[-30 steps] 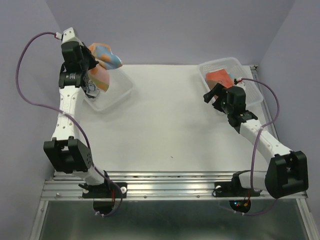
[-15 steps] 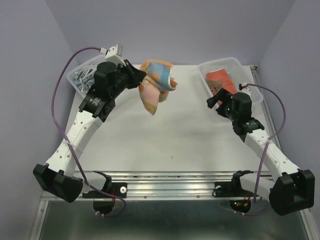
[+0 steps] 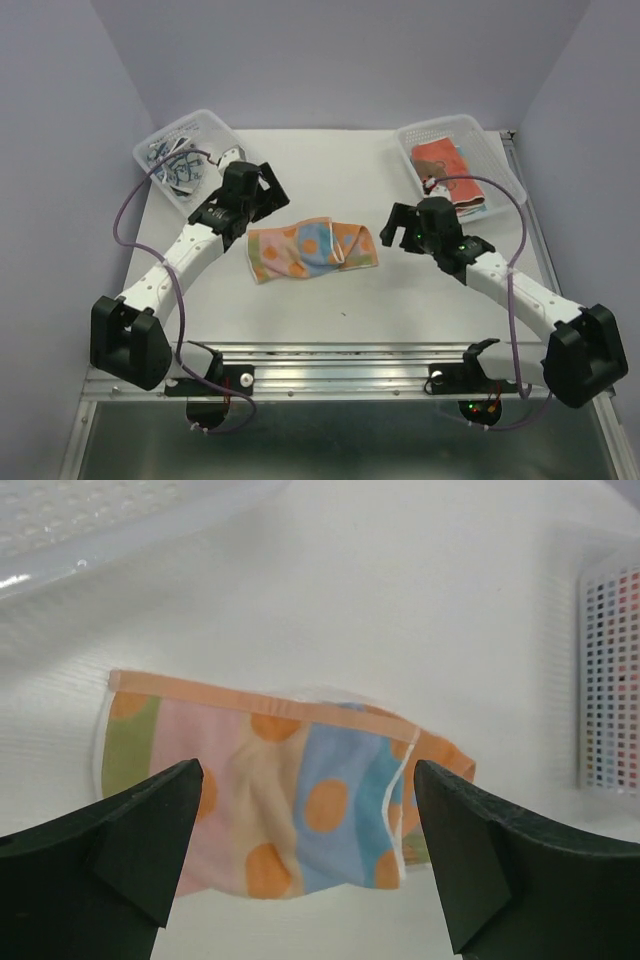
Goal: Fold and stack the towels
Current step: Move the towel to the center of the board, then flatten out the crumpled towel
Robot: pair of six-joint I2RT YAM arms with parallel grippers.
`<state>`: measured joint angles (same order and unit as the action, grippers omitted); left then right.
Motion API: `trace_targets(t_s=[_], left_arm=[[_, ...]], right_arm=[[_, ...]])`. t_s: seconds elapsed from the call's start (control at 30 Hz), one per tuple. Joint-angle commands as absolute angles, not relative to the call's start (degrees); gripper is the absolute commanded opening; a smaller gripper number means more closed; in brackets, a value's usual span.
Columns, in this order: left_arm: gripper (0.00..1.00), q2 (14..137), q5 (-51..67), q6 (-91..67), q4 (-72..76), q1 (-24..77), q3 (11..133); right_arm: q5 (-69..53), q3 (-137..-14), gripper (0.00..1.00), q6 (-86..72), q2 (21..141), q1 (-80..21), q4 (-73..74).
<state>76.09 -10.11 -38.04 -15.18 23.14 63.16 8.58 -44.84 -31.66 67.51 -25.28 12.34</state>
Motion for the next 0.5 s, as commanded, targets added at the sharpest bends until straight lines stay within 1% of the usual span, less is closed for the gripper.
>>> trace_targets(t_s=[0.0, 0.17, 0.33, 0.47], left_arm=[[0.99, 72.5, -8.8, -37.6, -11.6, 23.3, 58.0], [0.99, 69.9, -6.5, -37.6, -8.4, 25.7, 49.5], [0.99, 67.3, -9.6, -39.5, -11.6, 25.9, 42.2], [0.99, 60.7, -13.4, -43.8, -14.0, 25.9, 35.0]], right_arm=[[14.1, -49.9, 1.00, -29.3, 74.1, -30.8, 13.7], [14.2, -51.8, 1.00, -29.1, 81.0, -33.3, 13.3], [15.1, -53.4, 1.00, -28.0, 86.4, -34.5, 14.6], [15.1, -53.0, 0.99, -25.5, 86.7, -36.2, 12.3]])
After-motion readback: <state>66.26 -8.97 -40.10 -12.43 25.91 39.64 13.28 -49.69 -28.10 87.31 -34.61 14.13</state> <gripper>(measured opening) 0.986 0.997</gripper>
